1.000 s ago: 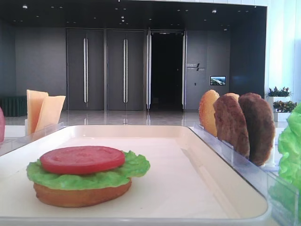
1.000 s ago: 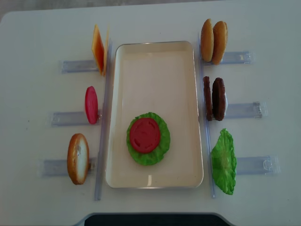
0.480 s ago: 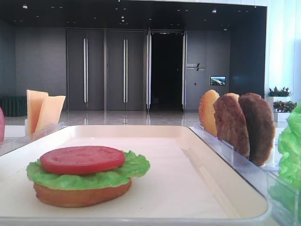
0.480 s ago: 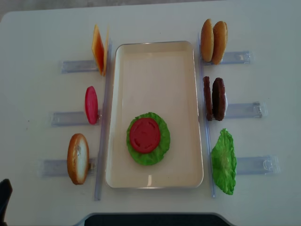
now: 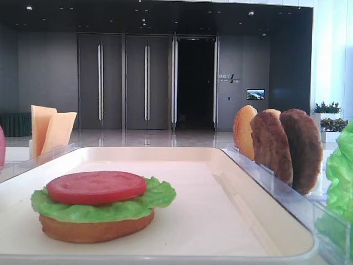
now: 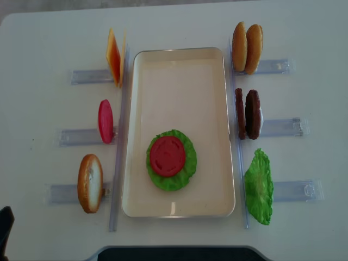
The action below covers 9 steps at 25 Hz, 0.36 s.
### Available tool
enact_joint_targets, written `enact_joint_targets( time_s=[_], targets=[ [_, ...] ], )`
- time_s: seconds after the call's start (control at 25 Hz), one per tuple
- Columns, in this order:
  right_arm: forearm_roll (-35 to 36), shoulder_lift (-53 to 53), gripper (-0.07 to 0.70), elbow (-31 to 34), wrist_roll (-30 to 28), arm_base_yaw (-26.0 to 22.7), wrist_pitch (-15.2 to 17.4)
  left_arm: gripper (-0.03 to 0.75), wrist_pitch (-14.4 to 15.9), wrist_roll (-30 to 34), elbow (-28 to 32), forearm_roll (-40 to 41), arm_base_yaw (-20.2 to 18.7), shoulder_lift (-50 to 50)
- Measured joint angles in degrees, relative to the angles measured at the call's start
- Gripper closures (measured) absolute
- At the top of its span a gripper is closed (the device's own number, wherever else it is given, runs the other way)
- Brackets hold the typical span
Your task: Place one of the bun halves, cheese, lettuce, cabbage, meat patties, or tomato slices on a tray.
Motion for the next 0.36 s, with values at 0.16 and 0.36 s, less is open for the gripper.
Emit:
enact_joint_targets(
  time_s=[0.16, 0.36],
  targets=[
    [0.00, 0.00, 0.118, 0.00, 0.00, 0.00, 0.00, 0.279, 0.00, 0.00, 0.00, 0.00, 0.00, 0.00],
    [0.00, 0.00, 0.118, 0.00, 0.00, 0.00, 0.00, 0.279, 0.00, 0.00, 0.00, 0.00, 0.00, 0.00]
  ],
)
